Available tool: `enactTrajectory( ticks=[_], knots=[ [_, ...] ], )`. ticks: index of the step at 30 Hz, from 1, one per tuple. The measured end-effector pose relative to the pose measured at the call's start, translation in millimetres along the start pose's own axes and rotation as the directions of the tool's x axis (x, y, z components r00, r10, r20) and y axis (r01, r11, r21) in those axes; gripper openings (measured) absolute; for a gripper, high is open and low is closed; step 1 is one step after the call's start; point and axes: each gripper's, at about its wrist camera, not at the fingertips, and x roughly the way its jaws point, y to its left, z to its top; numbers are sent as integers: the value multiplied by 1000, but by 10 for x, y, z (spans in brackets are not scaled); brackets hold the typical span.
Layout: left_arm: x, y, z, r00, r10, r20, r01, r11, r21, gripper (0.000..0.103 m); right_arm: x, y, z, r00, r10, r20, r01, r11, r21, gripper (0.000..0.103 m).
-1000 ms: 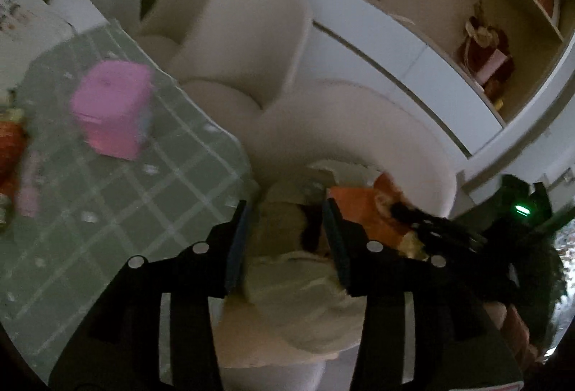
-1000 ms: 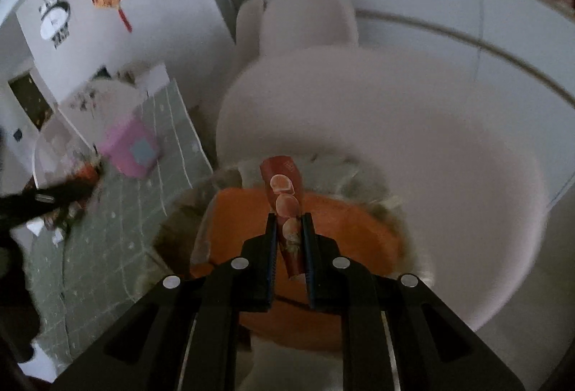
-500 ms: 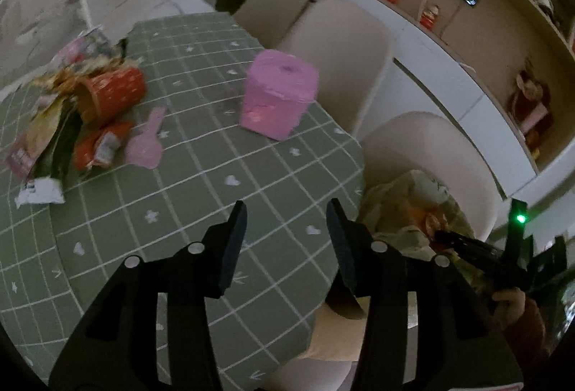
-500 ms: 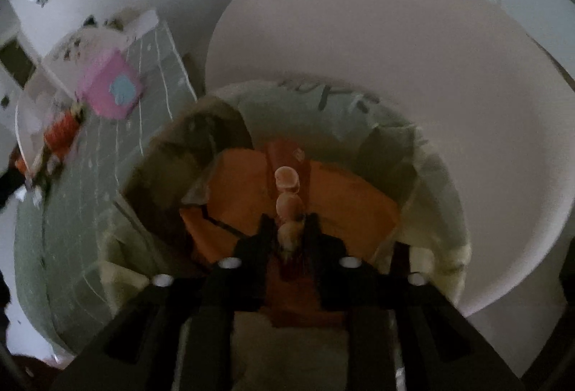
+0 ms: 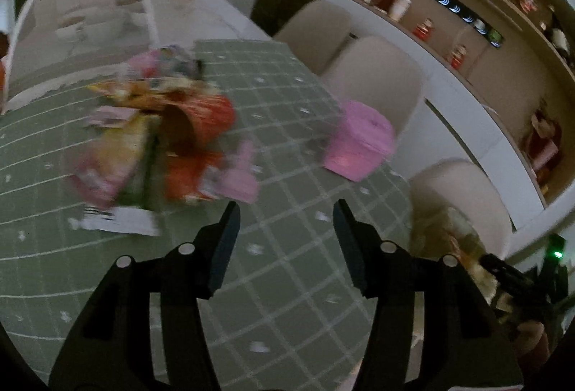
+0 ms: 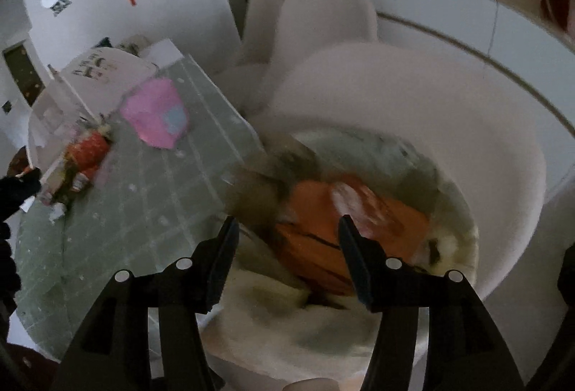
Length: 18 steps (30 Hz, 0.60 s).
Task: Collect trash
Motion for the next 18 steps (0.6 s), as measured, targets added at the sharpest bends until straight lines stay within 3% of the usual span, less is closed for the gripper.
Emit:
enactTrajectory(
  ticks=[4, 9, 18],
  knots=[
    [-91, 469, 100, 998, 53, 28, -51, 997, -64, 51, -102, 494, 154, 996, 65, 55, -62, 997, -47, 54],
    [-210, 1030, 253, 993, 90, 78, -82, 991, -105, 51, 17, 1134, 349, 986, 159, 53, -152, 981, -119, 54],
    [-142, 1691, 475, 997, 56, 61, -56, 998, -3, 51, 363, 2112, 520, 969, 239, 70, -219, 951, -219, 54]
  ],
)
